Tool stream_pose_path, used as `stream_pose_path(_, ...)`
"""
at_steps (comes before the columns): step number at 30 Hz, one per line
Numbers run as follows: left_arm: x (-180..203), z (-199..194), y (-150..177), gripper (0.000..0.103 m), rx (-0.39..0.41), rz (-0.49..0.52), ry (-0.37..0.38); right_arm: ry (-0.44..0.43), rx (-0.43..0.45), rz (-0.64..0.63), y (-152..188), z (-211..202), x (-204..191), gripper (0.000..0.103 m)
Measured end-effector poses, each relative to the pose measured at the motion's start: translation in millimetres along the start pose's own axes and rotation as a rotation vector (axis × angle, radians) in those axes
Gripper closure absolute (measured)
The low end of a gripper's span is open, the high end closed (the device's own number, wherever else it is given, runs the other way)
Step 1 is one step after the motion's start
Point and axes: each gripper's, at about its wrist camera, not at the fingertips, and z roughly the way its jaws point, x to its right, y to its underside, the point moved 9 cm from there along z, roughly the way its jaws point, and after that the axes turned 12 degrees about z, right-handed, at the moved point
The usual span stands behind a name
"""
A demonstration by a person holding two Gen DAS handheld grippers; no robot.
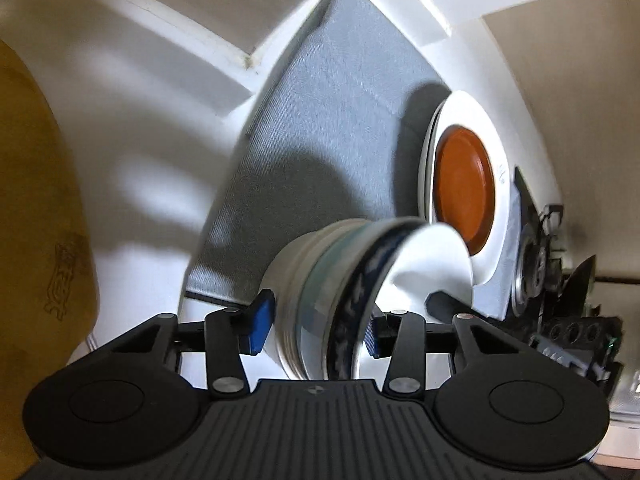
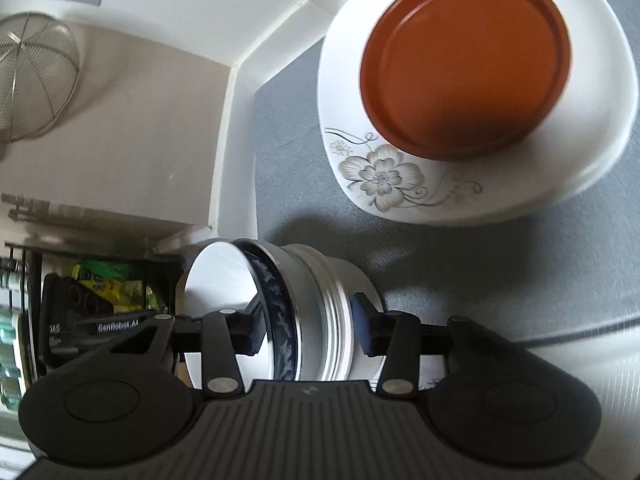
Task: Organize plates and bowls
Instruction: 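Lower the nested bowls onto the brown plate with both grippers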
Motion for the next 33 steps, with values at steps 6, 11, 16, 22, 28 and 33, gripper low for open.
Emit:
stream_pose_path(6, 17, 11, 7, 0.057, -0.035, 0.015, -0.033, 0.051, 0.027, -0.028, -7, -9, -4, 0.054)
stream_pose_path(11, 23, 15, 10, 0.057, -0.039, 0.023, -0.048, 0.050, 0.034, -0.036, -7, -15, -4, 0.054)
stream_pose_path(16, 35, 17, 6, 0.057, -0.036, 0.047, -0.053, 0.027, 0.047, -0.039, -9, -26, -6, 0.054)
stream_pose_path(22, 43, 21, 4, 0.057, -0.042, 0.068, -0.086, 0.028, 0.059, -0.066, -9, -31, -2, 0.055)
stream_pose_path(28, 58, 15, 0, 0.057, -0.028, 0.090, -0.088, -0.009, 0.093, -0.107, -15, -46, -15, 0.055)
stream_pose_path(33, 70, 11, -10, 0.057, -0.017, 0.103, -0.092, -0.031, 0.121, -0.103, -25, -56, -21, 0.055)
